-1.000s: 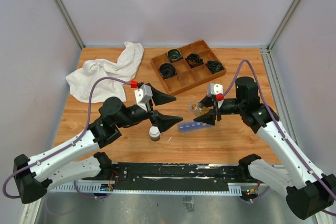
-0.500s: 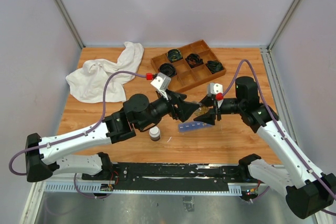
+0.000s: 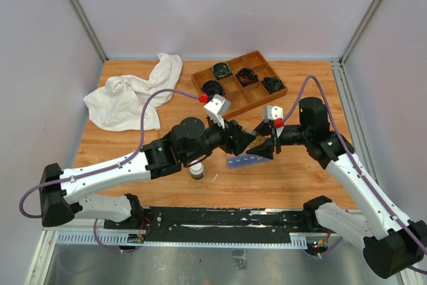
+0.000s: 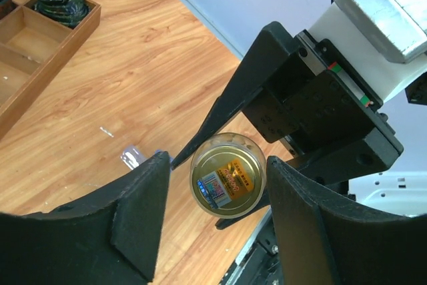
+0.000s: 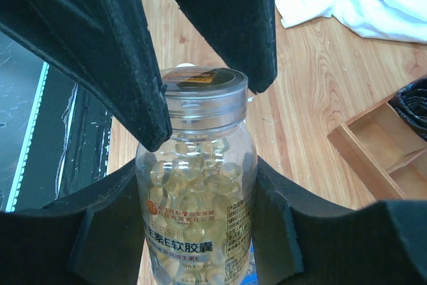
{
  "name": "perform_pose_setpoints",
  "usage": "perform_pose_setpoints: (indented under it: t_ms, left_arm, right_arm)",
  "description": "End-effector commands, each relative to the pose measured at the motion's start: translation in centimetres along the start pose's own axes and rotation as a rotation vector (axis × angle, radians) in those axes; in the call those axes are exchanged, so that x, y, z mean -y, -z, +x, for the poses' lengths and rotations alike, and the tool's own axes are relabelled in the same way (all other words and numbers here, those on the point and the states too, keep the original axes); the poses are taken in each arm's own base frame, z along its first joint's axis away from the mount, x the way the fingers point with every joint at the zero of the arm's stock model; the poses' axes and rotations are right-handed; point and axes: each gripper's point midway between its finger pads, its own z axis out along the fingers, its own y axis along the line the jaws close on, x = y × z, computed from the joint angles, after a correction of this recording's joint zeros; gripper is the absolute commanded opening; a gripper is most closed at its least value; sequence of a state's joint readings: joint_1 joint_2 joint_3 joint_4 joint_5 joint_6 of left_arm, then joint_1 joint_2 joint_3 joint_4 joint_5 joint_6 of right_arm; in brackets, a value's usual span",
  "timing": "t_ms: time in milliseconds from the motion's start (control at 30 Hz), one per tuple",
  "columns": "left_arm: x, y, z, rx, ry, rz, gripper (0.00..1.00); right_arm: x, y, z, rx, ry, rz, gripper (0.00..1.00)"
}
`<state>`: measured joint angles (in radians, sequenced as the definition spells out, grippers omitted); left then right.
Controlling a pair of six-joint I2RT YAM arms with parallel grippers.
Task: Sort the pills into containers
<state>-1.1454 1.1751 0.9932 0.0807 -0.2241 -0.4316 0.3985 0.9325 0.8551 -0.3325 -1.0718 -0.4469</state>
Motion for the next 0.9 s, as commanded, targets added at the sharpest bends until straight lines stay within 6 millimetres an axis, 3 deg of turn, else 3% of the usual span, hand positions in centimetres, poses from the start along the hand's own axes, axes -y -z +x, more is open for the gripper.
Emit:
perform_pose_setpoints:
  t_ms: [0,267,633,867]
  left_arm:
    - [1.2,0.1,-0.9,0.012,0.006,0.040,0.61]
    - [1.9,-0.2,0.1,-0.033,0.005,0.077,0.43]
    - [2.6,-0.2,1.5,-0.050,0.001,0.129,0.41]
    - [4.0,1.0,4.7,-0.077,-0.242,0.351,0.38]
  right_arm:
    - [0.5,0.2,-1.0,0.025,0.031,0.016,0.06]
    - [0.6,0.2,-0.9,0.021,0.028,0.021,0.05]
    - [0.4,0.3,-1.2,0.038,0.017,0.010,0.05]
    - [-0.4,0.4,-1.9,0.073,0.017,-0.032,0.05]
